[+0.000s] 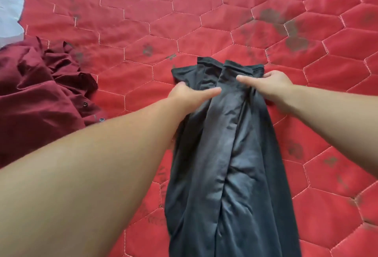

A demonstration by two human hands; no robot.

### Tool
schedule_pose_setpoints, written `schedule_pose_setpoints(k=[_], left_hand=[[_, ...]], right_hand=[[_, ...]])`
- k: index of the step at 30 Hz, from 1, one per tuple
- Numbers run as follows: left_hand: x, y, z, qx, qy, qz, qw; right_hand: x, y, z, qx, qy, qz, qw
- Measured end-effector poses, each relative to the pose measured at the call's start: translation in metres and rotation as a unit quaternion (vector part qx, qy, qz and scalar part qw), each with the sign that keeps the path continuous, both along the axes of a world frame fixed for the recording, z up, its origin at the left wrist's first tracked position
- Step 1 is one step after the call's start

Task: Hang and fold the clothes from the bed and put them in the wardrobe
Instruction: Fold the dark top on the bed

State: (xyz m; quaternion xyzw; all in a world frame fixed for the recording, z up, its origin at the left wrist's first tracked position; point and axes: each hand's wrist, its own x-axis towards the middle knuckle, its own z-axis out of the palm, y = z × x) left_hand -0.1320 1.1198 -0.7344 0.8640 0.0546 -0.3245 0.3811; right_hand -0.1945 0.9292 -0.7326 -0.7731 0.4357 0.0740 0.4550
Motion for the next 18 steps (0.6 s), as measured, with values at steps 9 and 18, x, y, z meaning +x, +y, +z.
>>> schedule_pose_setpoints(k=[9, 18], left_hand=[[0.031, -0.031, -0.010, -0.052, 0.004, 0.006, 0.999], [0.013, -0.006, 0.024, -0.211, 0.023, 0.027, 0.977]], right_hand=[[0.031, -0.025, 0.006, -0.088, 0.051, 0.266, 0.959], [0.002, -0.007, 0.024, -0.162, -0.070, 0.267, 0.947]])
